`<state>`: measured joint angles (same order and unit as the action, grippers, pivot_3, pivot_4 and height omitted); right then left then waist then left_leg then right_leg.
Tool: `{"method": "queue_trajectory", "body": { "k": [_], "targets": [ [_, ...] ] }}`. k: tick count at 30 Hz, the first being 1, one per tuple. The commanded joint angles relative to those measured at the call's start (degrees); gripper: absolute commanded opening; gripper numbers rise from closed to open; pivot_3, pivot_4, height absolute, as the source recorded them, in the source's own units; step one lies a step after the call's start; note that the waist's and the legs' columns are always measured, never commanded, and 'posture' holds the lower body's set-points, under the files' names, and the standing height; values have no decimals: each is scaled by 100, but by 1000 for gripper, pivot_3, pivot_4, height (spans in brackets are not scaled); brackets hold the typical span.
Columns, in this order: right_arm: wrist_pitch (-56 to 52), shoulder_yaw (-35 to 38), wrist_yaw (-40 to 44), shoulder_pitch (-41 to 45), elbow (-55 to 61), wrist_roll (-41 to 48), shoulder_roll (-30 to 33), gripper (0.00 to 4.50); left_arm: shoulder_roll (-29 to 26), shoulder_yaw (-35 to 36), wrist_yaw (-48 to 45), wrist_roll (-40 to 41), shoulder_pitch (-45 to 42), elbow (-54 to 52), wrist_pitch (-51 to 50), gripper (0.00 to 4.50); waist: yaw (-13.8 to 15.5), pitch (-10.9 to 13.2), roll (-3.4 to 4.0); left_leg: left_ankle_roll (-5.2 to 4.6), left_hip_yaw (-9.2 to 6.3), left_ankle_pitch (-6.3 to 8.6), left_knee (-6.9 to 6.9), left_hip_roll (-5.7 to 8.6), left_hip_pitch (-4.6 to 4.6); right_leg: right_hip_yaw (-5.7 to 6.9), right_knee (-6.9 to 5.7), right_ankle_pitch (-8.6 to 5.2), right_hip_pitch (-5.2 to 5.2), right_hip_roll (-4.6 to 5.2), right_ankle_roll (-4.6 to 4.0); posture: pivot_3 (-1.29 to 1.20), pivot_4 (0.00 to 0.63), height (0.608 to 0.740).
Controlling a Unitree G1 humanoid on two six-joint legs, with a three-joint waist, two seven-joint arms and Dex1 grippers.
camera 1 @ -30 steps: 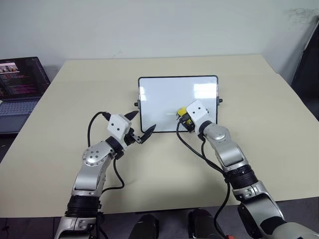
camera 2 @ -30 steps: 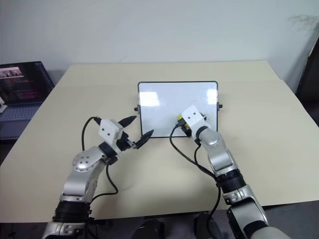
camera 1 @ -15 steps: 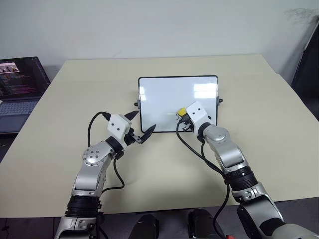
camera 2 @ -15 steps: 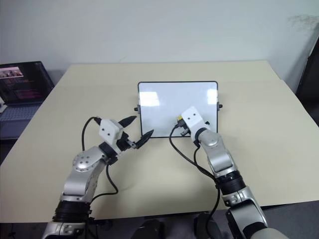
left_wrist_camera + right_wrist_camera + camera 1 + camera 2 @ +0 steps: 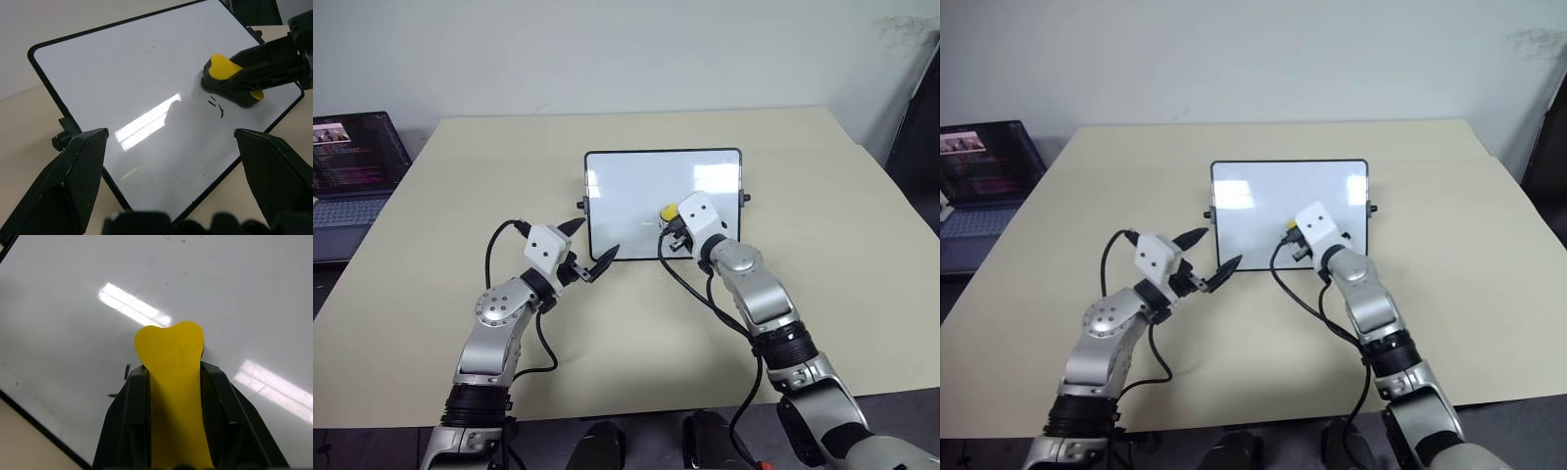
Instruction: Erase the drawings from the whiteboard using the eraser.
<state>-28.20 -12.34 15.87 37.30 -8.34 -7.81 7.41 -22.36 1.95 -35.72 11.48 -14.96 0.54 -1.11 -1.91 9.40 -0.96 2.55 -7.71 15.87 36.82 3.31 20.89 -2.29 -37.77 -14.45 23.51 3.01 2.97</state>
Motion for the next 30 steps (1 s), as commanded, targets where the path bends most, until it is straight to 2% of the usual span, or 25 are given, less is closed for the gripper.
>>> {"method": "queue_trajectory", "body": {
  "k": [1,7,13,30],
  "targets": [
    [228,54,-68,175,-85,-24,-19,994,-20,38,-13,48,-89,-78,63,4500,1,0,0,0,0,0,0,0,0,0,0,0,0,0,0,0,150,740],
    [200,-149,-16,228,-300,-202,81,994,-30,58,10,40,-69,-100,68,4500,-3,0,0,0,1,0,0,0,0,-1,0,0,0,0,0,0,150,740],
    [62,-648,279,16,-339,-540,304,994,-22,75,55,31,-18,-139,83,4500,-3,-2,-2,-1,1,0,2,0,-8,0,-3,0,-8,0,0,0,150,740],
    [-180,-652,721,-447,298,-568,657,994,44,18,60,24,41,-171,108,4500,6,-3,-3,-1,-4,0,5,1,-9,5,-1,0,-15,0,1,0,150,740]
  ]
}}
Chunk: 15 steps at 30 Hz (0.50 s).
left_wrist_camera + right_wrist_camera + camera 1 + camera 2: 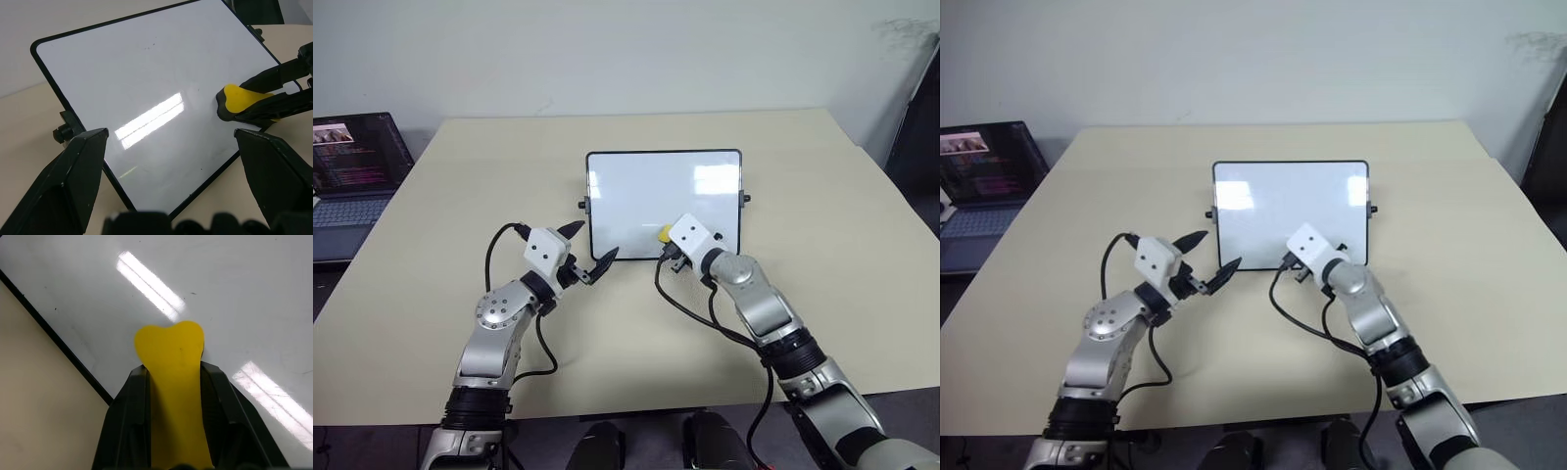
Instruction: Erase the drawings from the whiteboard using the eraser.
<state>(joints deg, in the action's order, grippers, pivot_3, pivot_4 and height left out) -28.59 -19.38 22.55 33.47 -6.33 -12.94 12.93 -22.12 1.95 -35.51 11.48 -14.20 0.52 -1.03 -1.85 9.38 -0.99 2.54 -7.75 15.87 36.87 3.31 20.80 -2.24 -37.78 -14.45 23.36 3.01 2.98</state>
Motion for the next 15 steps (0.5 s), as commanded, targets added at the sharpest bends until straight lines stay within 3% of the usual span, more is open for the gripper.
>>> {"method": "queue_trajectory", "body": {
  "k": [1,6,15],
  "targets": [
    [-165,79,80,-71,145,-38,133,994,23,14,37,25,-36,-172,99,4500,1,0,0,0,0,0,0,0,0,0,0,0,0,0,0,0,150,740],
    [-233,266,113,-60,325,61,204,994,34,5,32,27,-49,-166,91,4500,2,0,0,0,-1,0,0,0,1,1,1,0,0,0,0,0,150,740],
    [-9,756,-338,443,199,376,-290,994,48,6,23,18,-65,-141,85,4500,-16,2,1,1,3,0,-2,-2,4,-4,1,0,7,1,0,0,150,740]
  ]
}}
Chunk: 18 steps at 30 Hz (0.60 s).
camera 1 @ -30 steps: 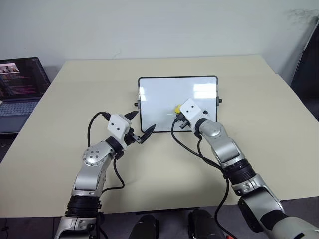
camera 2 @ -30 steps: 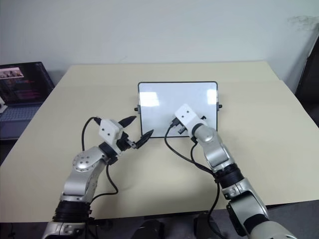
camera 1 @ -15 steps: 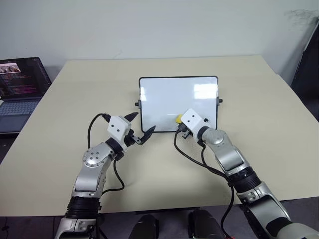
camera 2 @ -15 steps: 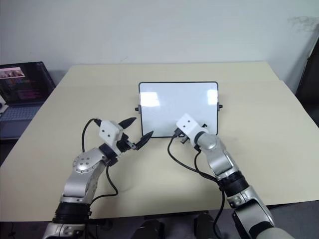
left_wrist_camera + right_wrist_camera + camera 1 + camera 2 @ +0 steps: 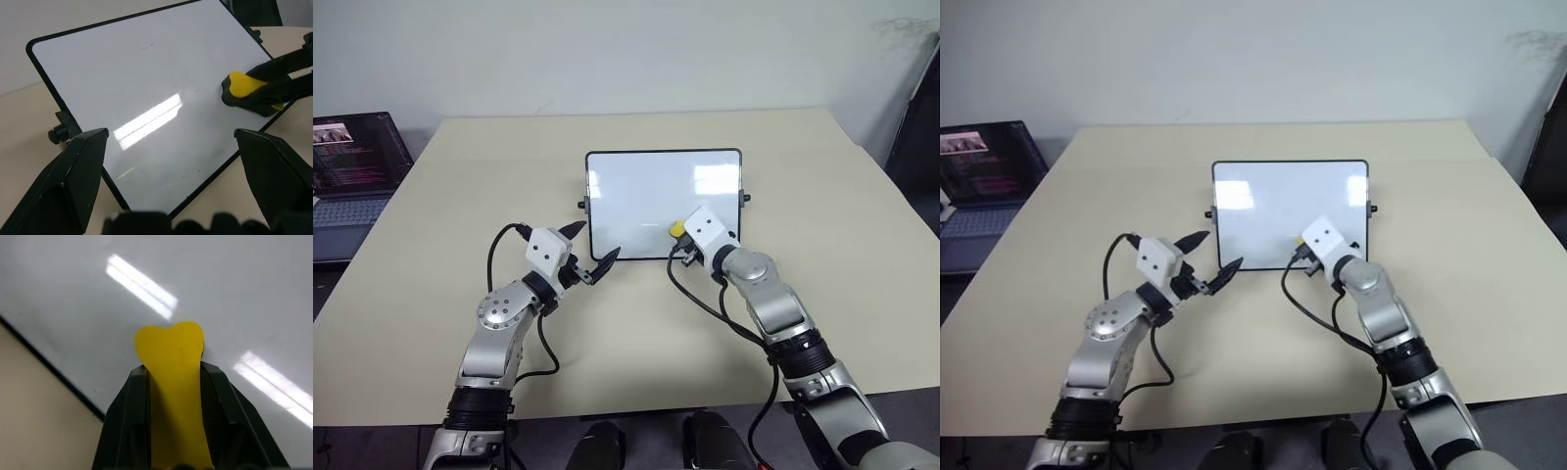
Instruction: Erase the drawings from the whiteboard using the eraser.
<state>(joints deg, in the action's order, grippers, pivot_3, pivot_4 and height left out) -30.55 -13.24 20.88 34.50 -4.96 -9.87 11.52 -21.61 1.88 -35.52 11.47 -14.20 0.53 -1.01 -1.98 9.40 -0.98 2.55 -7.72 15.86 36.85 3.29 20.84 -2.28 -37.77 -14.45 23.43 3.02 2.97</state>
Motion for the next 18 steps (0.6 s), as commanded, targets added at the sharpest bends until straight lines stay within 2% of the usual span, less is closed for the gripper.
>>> {"method": "queue_trajectory", "body": {
  "k": [1,9,18],
  "targets": [
    [228,140,-208,417,-32,60,-194,994,-7,19,21,22,-68,-138,81,4500,-5,0,0,0,1,0,-2,0,1,-1,0,0,2,0,0,0,150,740],
    [611,-87,-244,656,-881,-84,-330,994,-51,58,29,24,-62,-172,60,4500,11,-1,-1,1,2,0,-4,3,6,0,8,0,4,0,0,0,150,740],
    [399,-353,85,190,-637,-204,-25,994,-86,92,53,32,58,-285,32,4500,11,-1,-1,-1,-1,1,0,2,-1,2,1,0,-4,0,0,0,150,740]
  ]
}}
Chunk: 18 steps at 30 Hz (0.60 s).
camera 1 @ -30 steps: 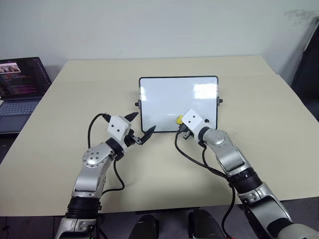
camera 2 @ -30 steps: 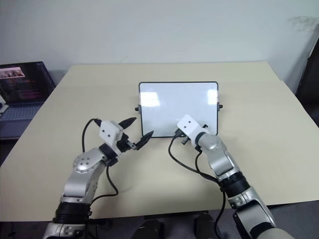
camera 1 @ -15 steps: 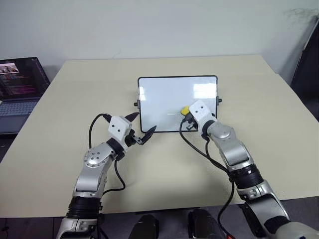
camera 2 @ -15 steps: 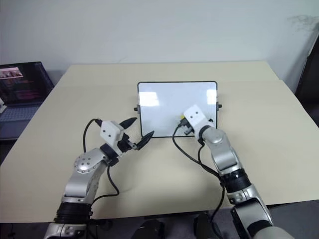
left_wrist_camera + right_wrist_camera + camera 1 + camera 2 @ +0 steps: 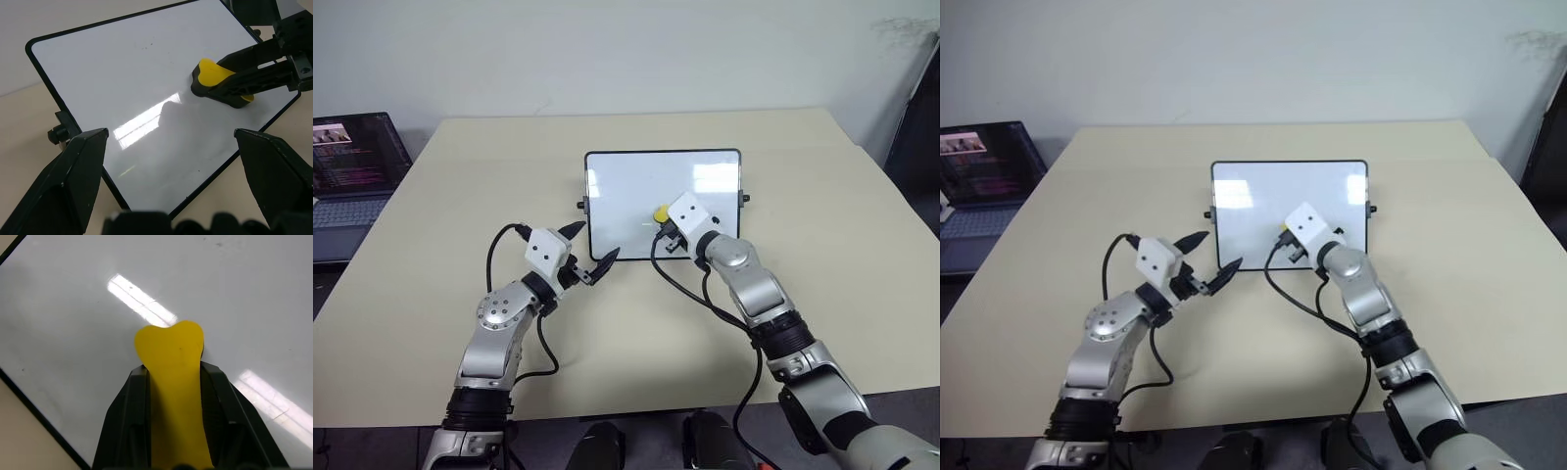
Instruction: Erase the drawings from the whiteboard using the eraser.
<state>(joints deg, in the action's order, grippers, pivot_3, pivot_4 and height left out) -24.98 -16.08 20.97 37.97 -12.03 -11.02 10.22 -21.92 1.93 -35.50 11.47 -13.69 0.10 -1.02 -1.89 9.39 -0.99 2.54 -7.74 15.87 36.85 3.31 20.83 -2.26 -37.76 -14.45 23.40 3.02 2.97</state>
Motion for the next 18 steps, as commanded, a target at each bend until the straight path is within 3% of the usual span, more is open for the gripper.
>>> {"method": "queue_trajectory", "body": {
  "k": [1,8,18],
  "targets": [
    [-180,-67,99,-222,137,-91,142,994,-60,88,49,35,5,-239,31,4500,2,0,0,0,-1,0,0,0,-1,1,0,0,-2,0,0,0,150,740],
    [-349,31,101,-414,442,-66,308,994,-68,55,11,38,-48,-189,36,4500,5,0,0,0,-2,0,1,0,-1,3,1,0,-4,0,1,0,150,740],
    [-638,374,-23,-375,876,266,82,994,-71,8,-80,50,-147,-125,43,4500,6,0,-1,0,-3,0,1,0,0,4,1,0,-4,0,1,0,150,740]
  ]
}}
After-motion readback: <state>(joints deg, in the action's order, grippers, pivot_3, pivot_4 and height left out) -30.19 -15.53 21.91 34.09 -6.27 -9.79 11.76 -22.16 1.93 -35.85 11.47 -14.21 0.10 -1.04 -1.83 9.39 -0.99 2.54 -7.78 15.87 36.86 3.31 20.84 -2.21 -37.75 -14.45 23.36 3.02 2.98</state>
